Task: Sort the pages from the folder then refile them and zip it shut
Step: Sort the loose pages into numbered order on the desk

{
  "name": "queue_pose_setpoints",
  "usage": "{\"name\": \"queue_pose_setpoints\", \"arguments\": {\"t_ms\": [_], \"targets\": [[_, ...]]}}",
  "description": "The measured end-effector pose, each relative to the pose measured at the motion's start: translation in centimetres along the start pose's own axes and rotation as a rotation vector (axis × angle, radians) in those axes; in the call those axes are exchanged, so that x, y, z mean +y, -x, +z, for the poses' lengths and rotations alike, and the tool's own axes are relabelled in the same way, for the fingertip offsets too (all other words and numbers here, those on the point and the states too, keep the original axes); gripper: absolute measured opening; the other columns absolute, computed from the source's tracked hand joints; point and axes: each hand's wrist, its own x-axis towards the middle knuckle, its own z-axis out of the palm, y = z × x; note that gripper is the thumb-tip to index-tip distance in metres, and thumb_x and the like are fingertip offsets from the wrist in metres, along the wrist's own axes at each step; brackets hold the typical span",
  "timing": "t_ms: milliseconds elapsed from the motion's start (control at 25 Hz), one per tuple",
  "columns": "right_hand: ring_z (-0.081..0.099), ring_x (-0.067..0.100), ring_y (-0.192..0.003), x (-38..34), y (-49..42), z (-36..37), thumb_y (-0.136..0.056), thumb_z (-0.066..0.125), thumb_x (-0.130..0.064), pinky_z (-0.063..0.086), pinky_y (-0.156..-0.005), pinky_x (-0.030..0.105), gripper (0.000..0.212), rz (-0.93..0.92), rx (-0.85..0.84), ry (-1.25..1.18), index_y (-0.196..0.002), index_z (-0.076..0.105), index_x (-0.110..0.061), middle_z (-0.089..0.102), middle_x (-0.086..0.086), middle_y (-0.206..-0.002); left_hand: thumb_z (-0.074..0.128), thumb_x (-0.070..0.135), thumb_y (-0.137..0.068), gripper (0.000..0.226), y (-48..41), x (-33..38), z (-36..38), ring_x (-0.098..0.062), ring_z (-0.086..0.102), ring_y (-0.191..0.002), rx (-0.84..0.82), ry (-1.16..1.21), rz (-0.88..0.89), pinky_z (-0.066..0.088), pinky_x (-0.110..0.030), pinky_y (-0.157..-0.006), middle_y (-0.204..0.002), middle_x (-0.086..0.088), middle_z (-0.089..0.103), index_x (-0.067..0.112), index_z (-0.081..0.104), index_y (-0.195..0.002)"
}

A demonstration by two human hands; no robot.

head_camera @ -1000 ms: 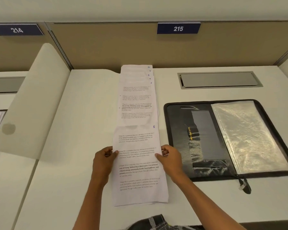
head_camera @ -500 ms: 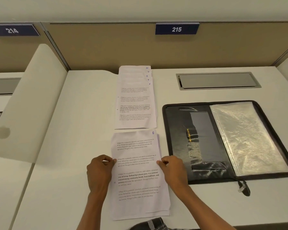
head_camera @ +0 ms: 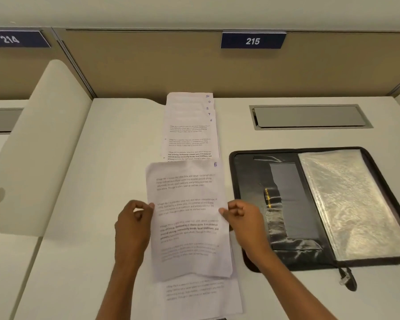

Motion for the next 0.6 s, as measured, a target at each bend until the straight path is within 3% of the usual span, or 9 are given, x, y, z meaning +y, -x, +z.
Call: {"name": "queue_pose_setpoints", "arguments": {"t_ms": [80,240,320,480,600], "targets": [[0.076,0.017,-0.081,-1.8,-3.1,-0.4,-0.094,0.073,-0.016,0.064,-0.071,0.034,0.006,0.053,-0.013,-0.147,-0.093,0.071,-0.01,0.078,0.003,-0.087,0.07,0.021,-0.098,0.005,-2.9,1.3,0.5,-0.016,0.065,-0.067,-0.052,0.104,0.001,0.056,-0.044,-0.066,-0.076,-0.003,0.075,0.021,0.067,-0.094],[0.074,0.018,-0.088,-3.1,-10.3,-0.5,-0.097,0.069,-0.014,0.062,-0.08,0.032,0.006,0.093,-0.007,-0.083,-0.095,0.074,-0.015,0.077,0.001,-0.093,0.071,0.009,-0.095,0.015,-8.8,3.7,2.9,-0.005,0.068,-0.067,-0.068,0.174,0.041,0.051,-0.021,-0.061,-0.087,0.002,0.076,0.021,0.076,-0.102],[0.073,0.021,-0.091,-3.0,-13.8,0.0,-0.095,0.072,-0.012,0.061,-0.084,0.035,0.004,0.136,0.036,-0.075,-0.093,0.074,-0.014,0.076,0.002,-0.094,0.075,0.013,-0.092,0.013,-11.8,4.6,4.2,-0.01,0.067,-0.068,-0.026,0.183,0.03,0.051,-0.024,-0.062,-0.09,-0.002,0.077,0.018,0.077,-0.104],[0.07,0.02,-0.079,-3.5,-18.8,1.2,-0.086,0.08,-0.006,0.063,-0.073,0.037,0.013,0.167,0.144,-0.052,-0.079,0.07,-0.013,0.075,0.006,-0.088,0.084,0.017,-0.084,0.015,-16.7,5.8,6.3,-0.016,0.066,-0.07,0.009,0.163,0.025,0.054,-0.031,-0.072,-0.087,-0.005,0.077,0.015,0.075,-0.096],[0.068,0.018,-0.07,-3.4,-21.1,2.2,-0.085,0.078,-0.004,0.063,-0.071,0.039,0.012,0.159,0.178,-0.014,-0.078,0.072,-0.011,0.074,0.004,-0.085,0.085,0.014,-0.083,0.016,-18.9,6.4,7.5,-0.019,0.065,-0.069,0.01,0.151,0.043,0.053,-0.026,-0.063,-0.086,-0.007,0.076,0.012,0.074,-0.094]]}}
